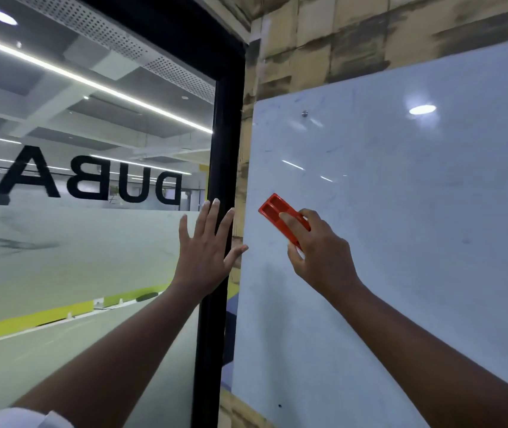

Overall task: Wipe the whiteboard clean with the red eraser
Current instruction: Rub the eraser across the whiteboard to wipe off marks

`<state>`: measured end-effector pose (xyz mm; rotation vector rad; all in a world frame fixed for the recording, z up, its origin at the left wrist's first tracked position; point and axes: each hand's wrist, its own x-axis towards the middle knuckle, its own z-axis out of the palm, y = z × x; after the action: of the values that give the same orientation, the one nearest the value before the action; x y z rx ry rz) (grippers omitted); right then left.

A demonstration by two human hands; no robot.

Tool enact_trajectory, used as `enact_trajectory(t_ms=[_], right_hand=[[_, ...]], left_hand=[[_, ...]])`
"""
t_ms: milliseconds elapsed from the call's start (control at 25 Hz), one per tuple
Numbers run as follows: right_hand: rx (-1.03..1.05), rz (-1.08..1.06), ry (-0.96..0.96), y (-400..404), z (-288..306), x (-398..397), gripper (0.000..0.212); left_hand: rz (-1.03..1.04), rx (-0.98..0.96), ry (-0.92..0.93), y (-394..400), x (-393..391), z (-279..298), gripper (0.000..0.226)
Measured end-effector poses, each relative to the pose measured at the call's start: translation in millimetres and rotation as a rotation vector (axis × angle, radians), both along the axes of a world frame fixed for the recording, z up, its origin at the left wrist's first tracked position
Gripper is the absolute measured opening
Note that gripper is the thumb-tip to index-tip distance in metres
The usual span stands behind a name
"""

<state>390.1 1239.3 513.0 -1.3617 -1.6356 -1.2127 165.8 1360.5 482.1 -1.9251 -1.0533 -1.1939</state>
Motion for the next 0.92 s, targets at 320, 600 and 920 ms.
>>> enact_trajectory(t_ms=[320,600,920], right_hand=[[0.151,0.004,-0.110,157,35,61,0.062],[0.366,-0.018,-0.186,242,140,91,0.055],[0.484,-0.141,-0.335,283,226,62,0.053]], left_hand=[[-0.084,0.032,-0.047,162,68,14,0.086],[-0.135,0.085,-0.120,258,116,89,0.080],[-0.279,0.195,-0.231,332,131,167,0.077]])
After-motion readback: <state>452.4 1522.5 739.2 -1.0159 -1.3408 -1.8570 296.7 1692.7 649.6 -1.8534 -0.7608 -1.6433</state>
